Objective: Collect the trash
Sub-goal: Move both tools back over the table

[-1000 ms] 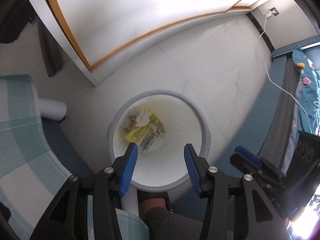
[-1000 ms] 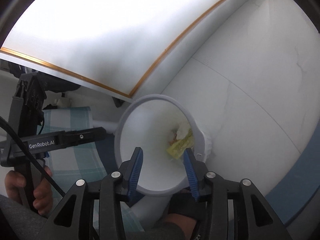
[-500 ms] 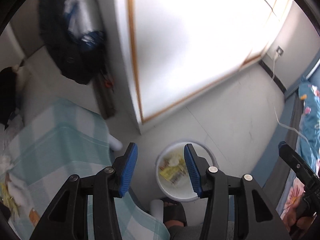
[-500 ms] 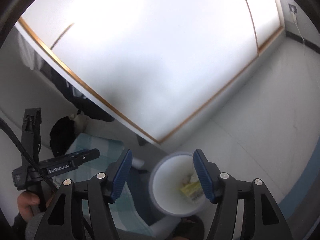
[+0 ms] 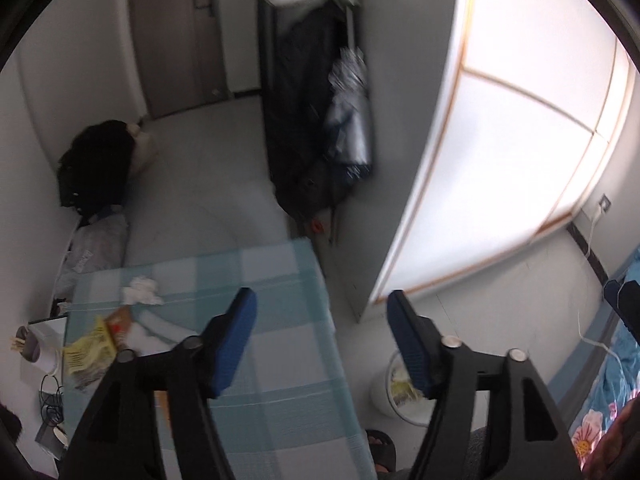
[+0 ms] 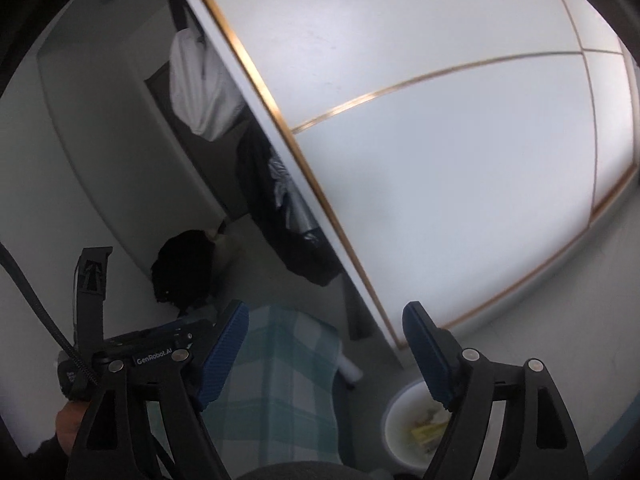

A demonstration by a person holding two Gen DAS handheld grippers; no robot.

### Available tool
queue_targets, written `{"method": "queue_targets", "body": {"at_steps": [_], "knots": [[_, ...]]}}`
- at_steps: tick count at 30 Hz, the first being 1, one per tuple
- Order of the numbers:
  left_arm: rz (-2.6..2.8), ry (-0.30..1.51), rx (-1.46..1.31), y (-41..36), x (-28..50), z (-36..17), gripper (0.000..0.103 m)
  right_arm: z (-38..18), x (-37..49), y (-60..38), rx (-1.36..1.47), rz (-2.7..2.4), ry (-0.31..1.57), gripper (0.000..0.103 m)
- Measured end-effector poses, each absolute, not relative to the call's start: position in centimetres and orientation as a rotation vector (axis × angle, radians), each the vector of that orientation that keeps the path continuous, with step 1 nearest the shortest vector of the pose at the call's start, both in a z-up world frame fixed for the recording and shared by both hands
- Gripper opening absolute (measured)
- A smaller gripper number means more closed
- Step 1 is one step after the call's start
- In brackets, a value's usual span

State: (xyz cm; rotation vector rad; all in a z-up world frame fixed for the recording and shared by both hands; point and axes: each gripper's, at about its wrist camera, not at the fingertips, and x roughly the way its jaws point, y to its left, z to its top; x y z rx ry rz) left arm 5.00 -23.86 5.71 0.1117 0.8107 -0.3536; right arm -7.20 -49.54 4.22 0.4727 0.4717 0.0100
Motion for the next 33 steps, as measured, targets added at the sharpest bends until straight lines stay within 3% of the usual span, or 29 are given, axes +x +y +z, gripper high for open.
{"method": "queue_targets", "body": {"at_steps": [4,11,25,33], "knots": [[-0.28,0.718,0.105,-20.1,4.1,7.8,0.074,6.2,-6.9,-45.6,0.428,0.08,0.445,0.085],[-0.192,0.677,0.009,-12.7,3.3,9.4,0.076,7.5,-6.7,-39.3,0.347,0.171,0.423,0.09],[-0.084,0.665,-0.096,-3.0,3.5,6.4,0.078,6.1,-4.4,-28.6,0.23,0.306,0.471,0.095],[-0.042,0.684,-0.16,1.2,4.4,3.2,0.086,2.3,-1.0,-23.9,0.181,0.341,0.586,0.096]]}}
